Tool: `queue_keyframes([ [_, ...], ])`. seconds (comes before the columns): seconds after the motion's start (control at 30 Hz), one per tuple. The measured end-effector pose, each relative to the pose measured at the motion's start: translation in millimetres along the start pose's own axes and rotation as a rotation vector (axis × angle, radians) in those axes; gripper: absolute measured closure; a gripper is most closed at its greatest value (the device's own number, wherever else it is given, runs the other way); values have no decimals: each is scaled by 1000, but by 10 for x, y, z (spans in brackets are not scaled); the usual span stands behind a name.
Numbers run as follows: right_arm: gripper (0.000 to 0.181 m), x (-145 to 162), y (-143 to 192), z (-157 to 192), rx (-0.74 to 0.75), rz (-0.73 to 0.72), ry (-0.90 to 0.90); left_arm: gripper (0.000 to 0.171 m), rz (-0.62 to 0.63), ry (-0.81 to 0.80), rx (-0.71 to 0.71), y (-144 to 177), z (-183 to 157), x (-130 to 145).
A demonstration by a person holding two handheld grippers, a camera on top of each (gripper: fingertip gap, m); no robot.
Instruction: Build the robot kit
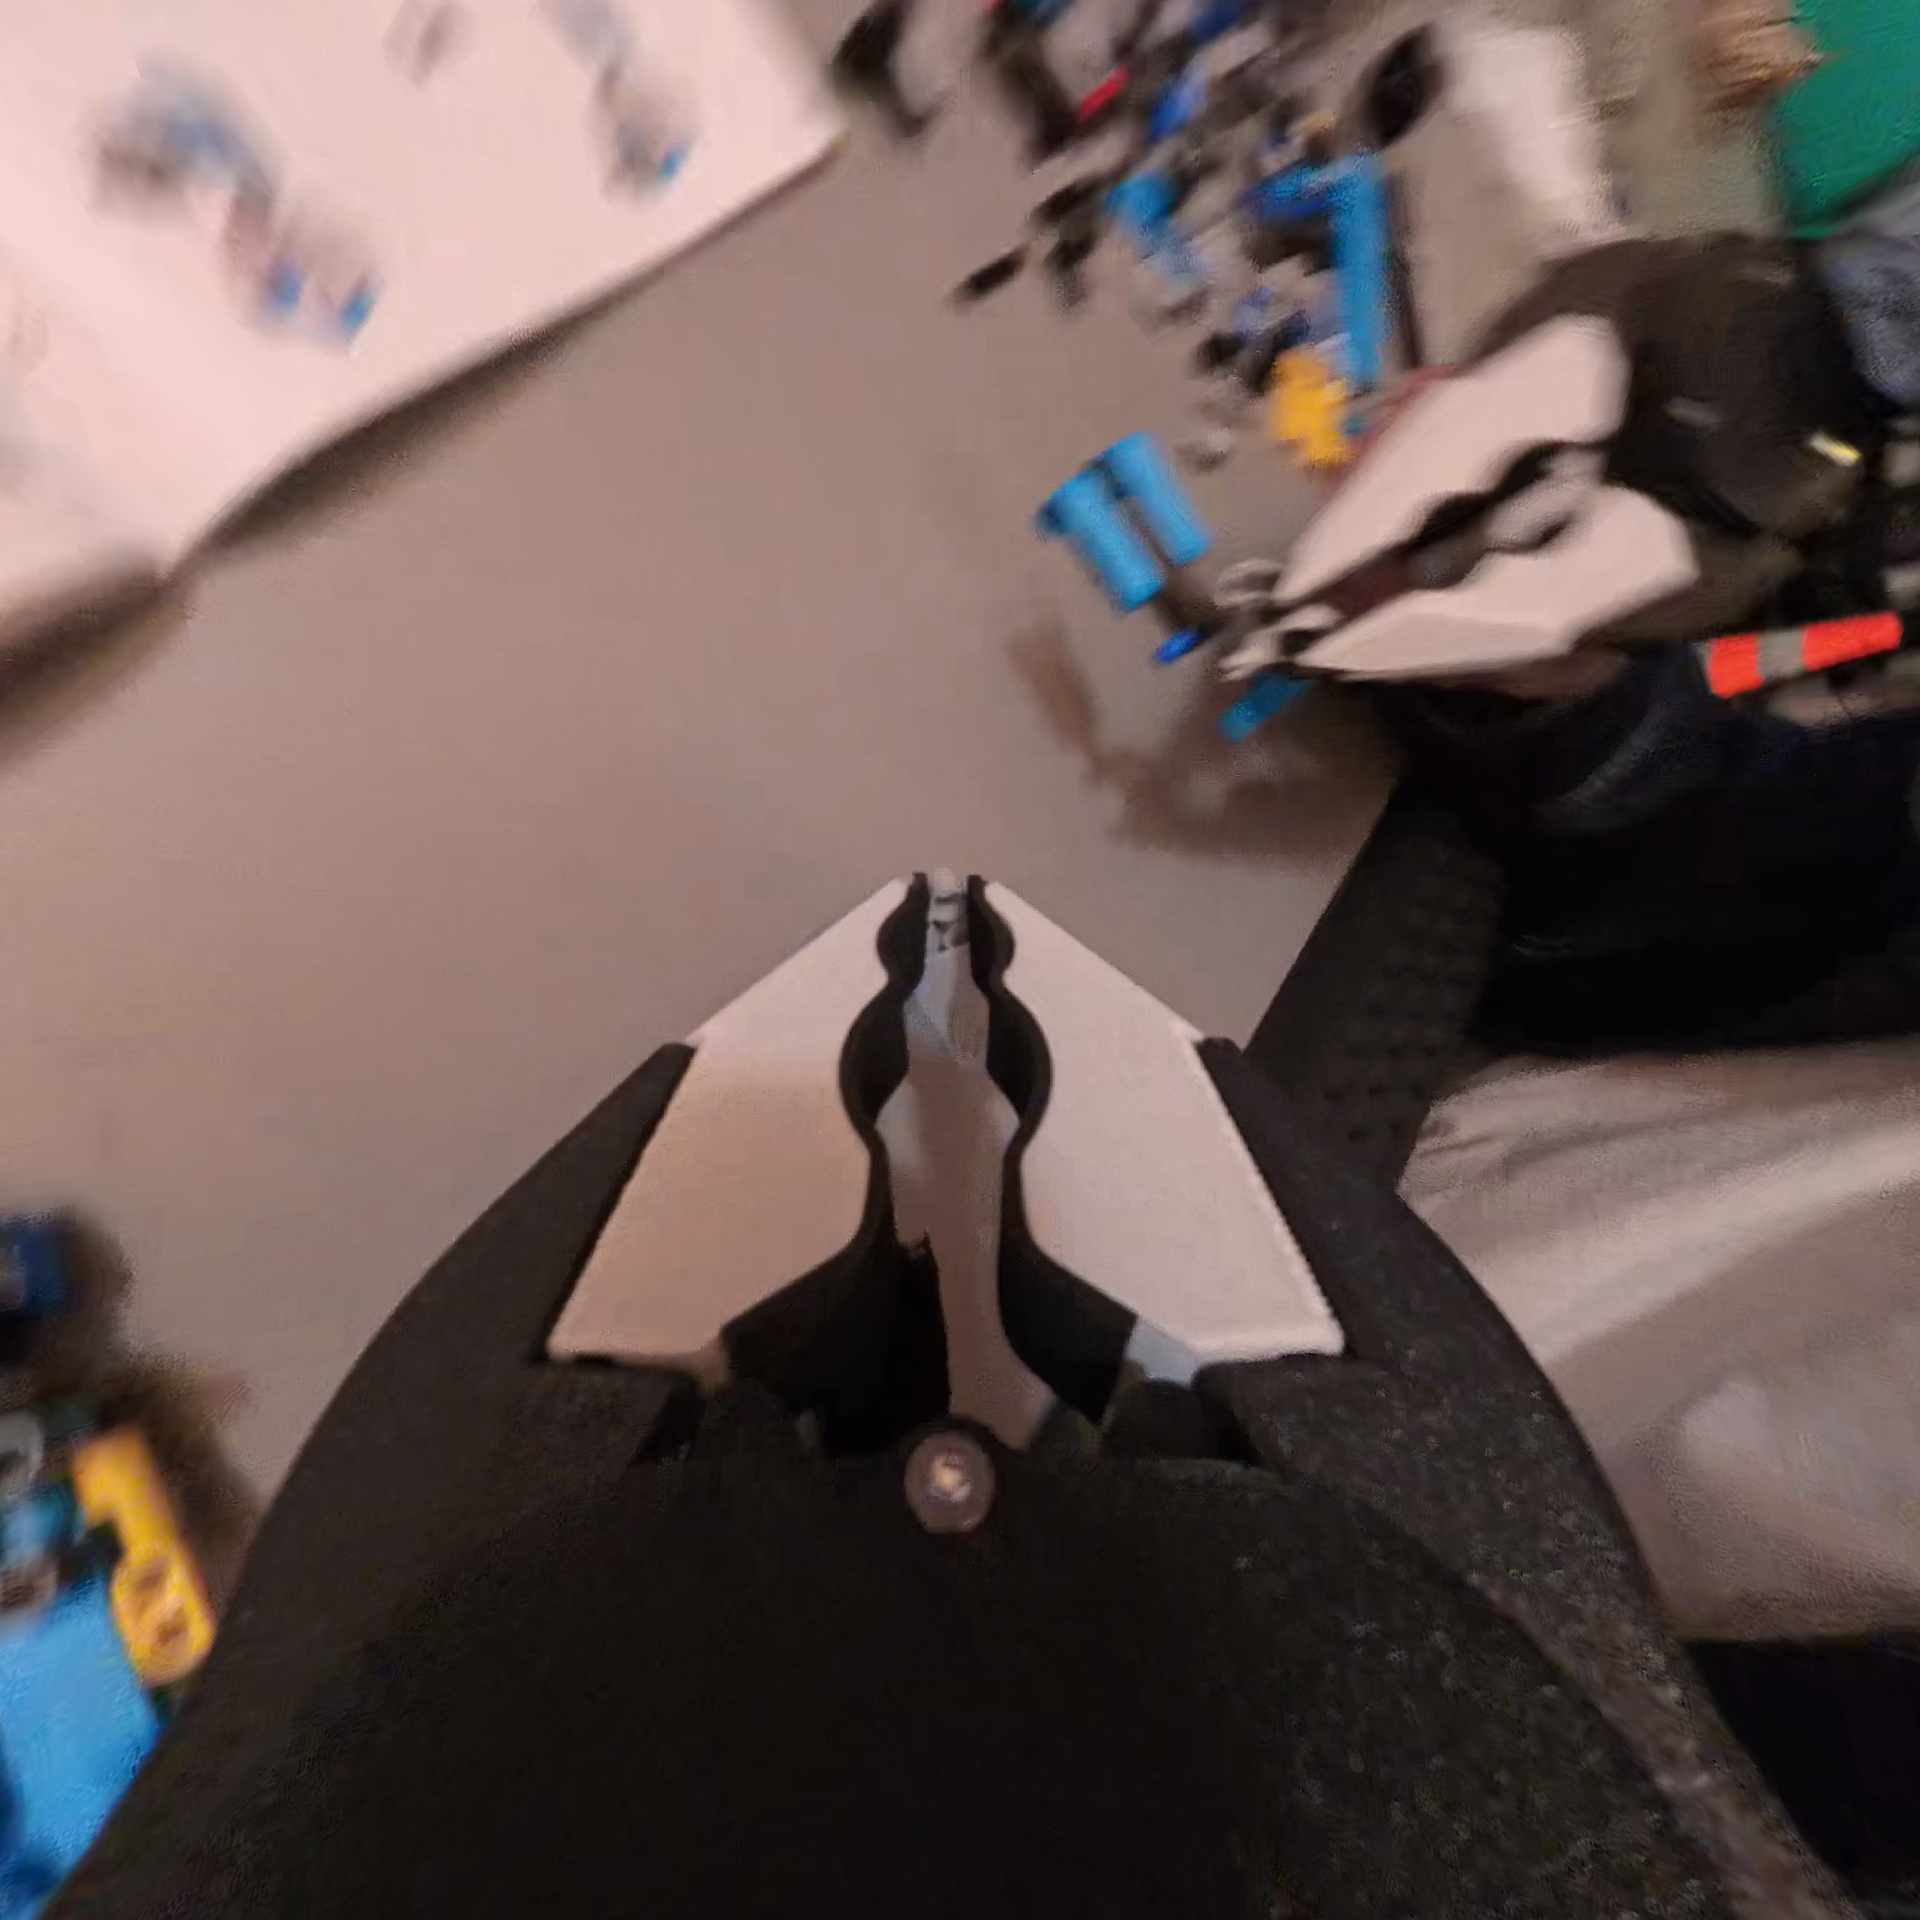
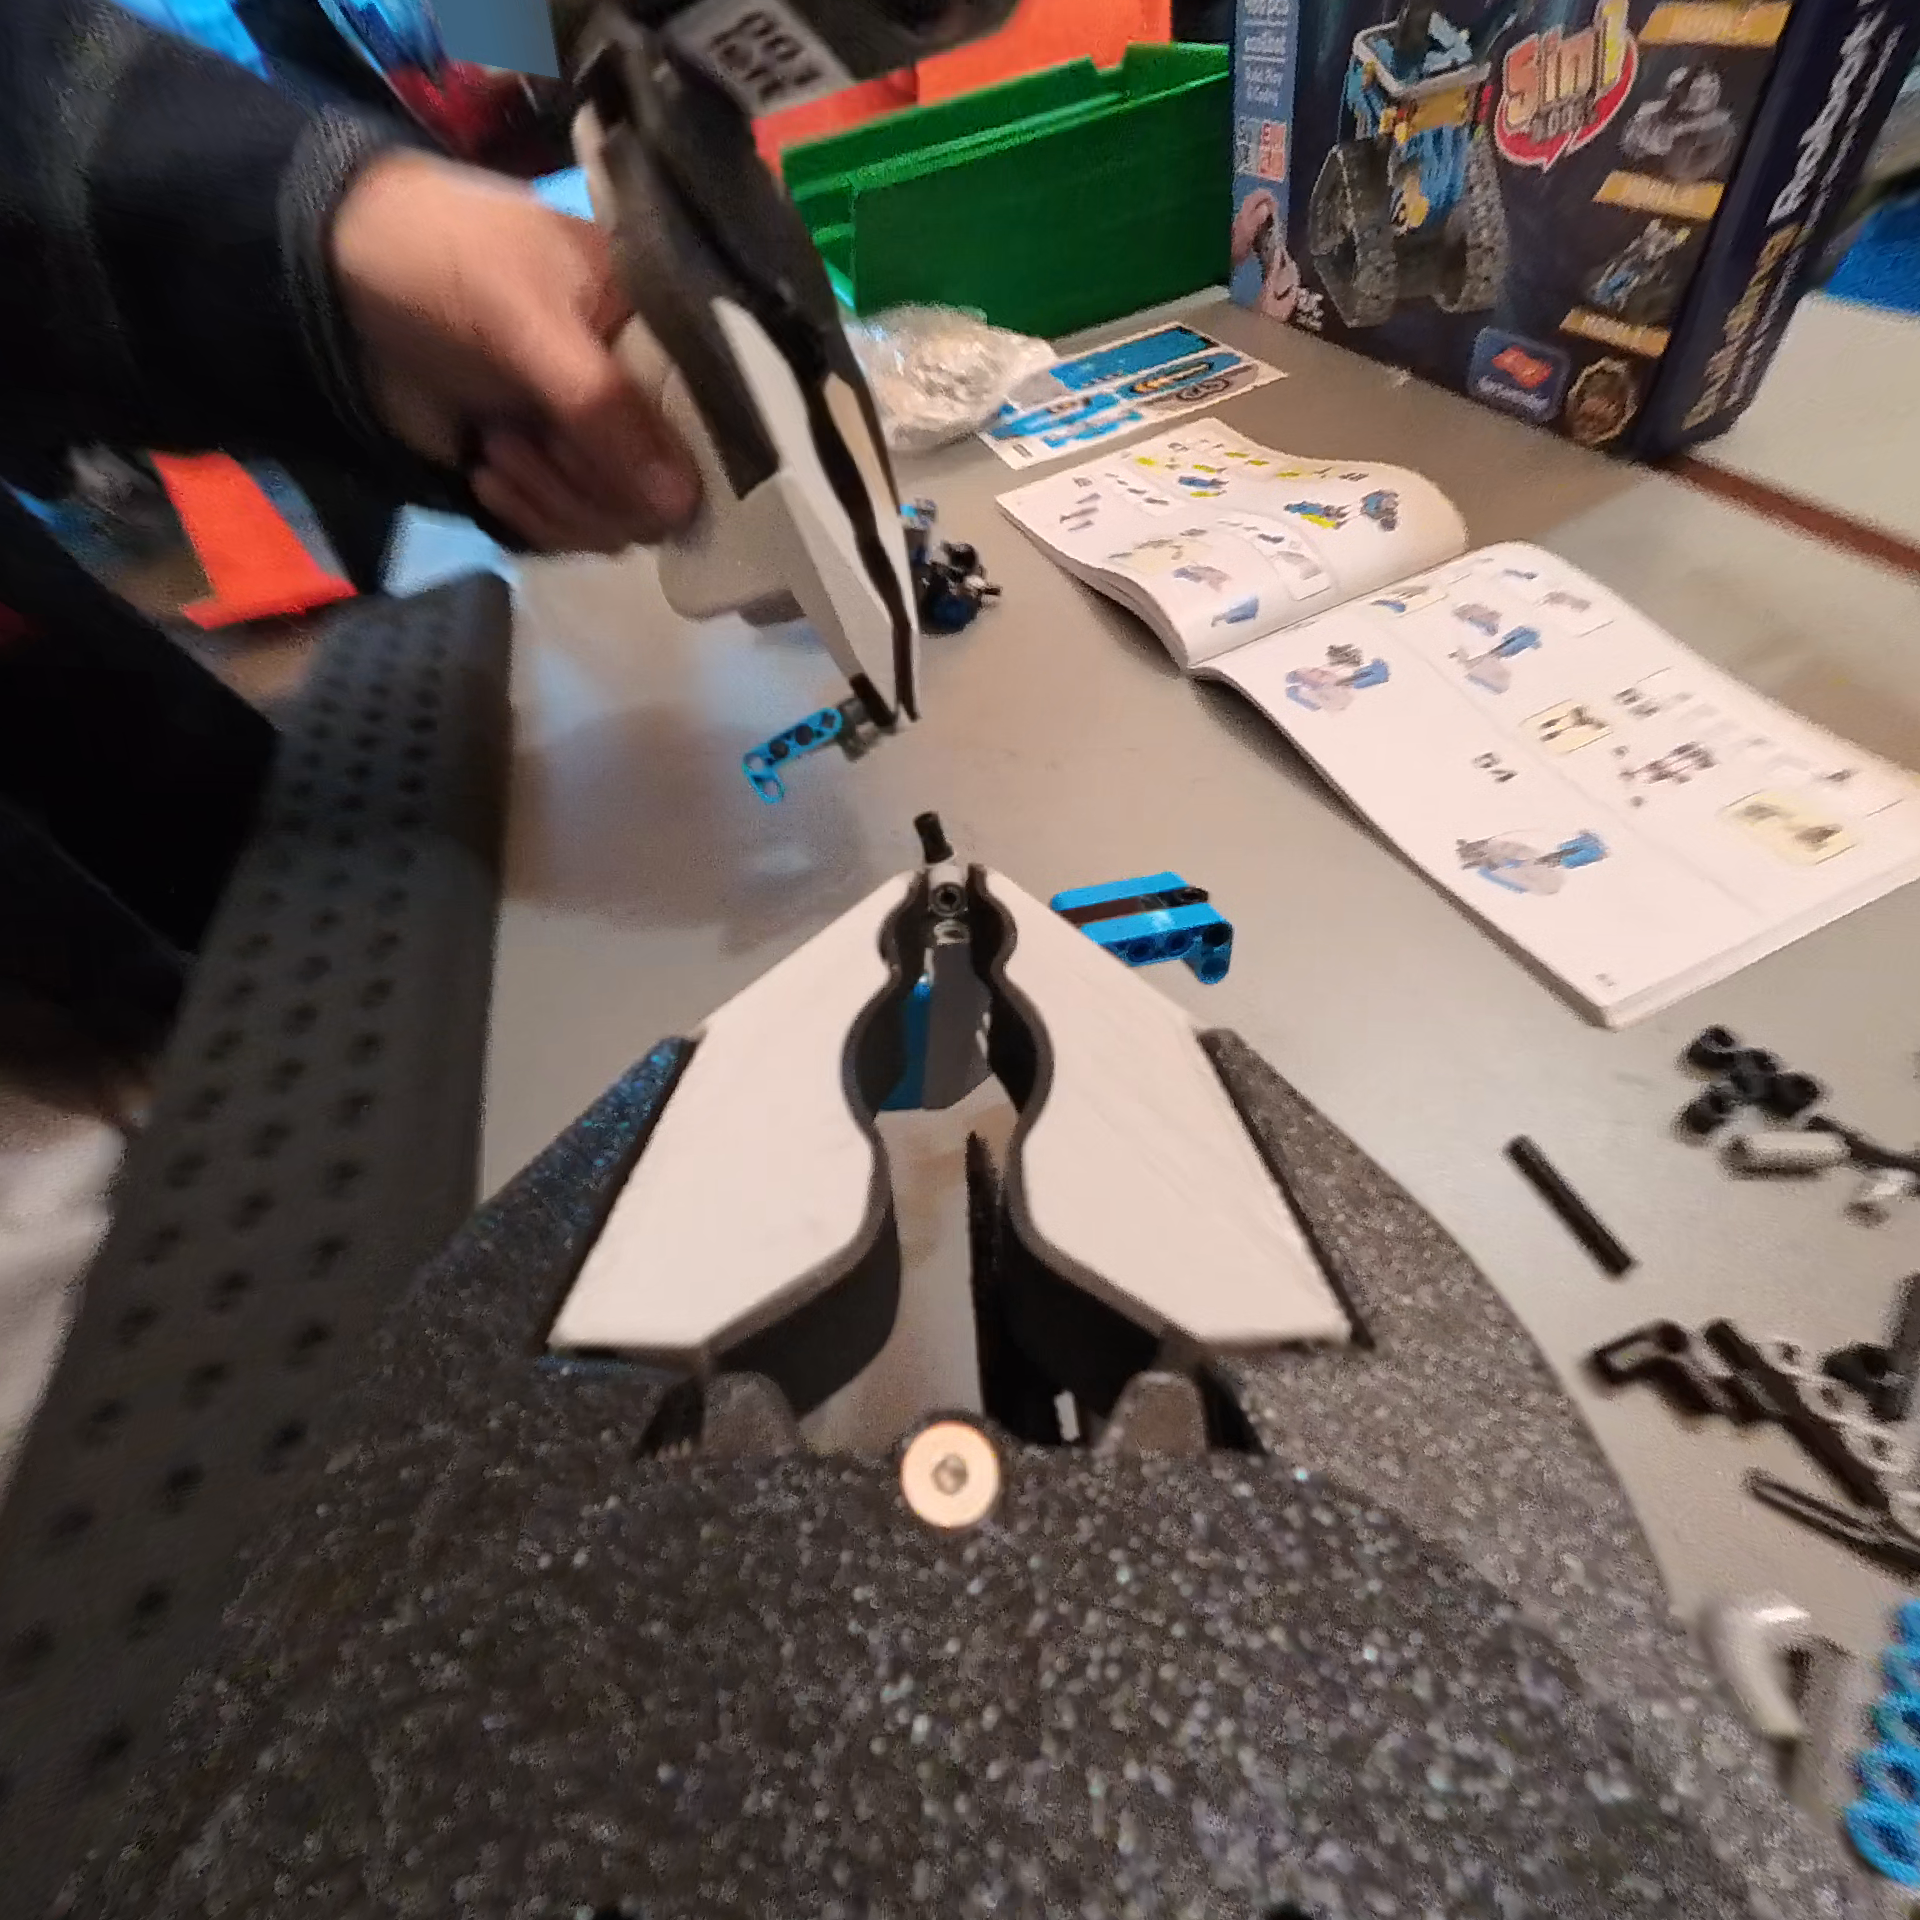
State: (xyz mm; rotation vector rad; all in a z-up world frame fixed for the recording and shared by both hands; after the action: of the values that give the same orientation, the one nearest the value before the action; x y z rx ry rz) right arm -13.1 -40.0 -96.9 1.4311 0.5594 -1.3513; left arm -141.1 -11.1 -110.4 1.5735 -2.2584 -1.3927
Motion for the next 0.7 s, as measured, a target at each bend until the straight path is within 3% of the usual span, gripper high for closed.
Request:
queue_keyframes([
  [0.17,175,-5,-111,10,-183,14,-166,165,-328,-490,80,-69,-356,-43],
  [0.27,175,-22,-220,1,-255,26,-153,165,-389,-657,73,-151,-418,63],
  [0.37,175,3,-300,129,-409,47,-174,165,-403,-706,103,-191,-418,139],
  [0.43,175,78,-367,142,-430,93,-179,165,-407,-729,116,-179,-445,157],
  [0.7,176,-51,-286,160,-524,-22,-264,165,-458,-695,169,-89,-466,107],
])
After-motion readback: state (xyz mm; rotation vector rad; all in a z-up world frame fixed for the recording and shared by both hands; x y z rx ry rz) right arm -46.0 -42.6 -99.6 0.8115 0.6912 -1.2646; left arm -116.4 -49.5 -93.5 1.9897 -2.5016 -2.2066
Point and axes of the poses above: each gripper's, where its closed fingertips meet, y back along the fingers, x out of its underside, z = x × y across the jaws, the point moved 3 cm from there along y, back along the fingers, and after that the axes turned 2 degrees about z, right-handed, at the moved point
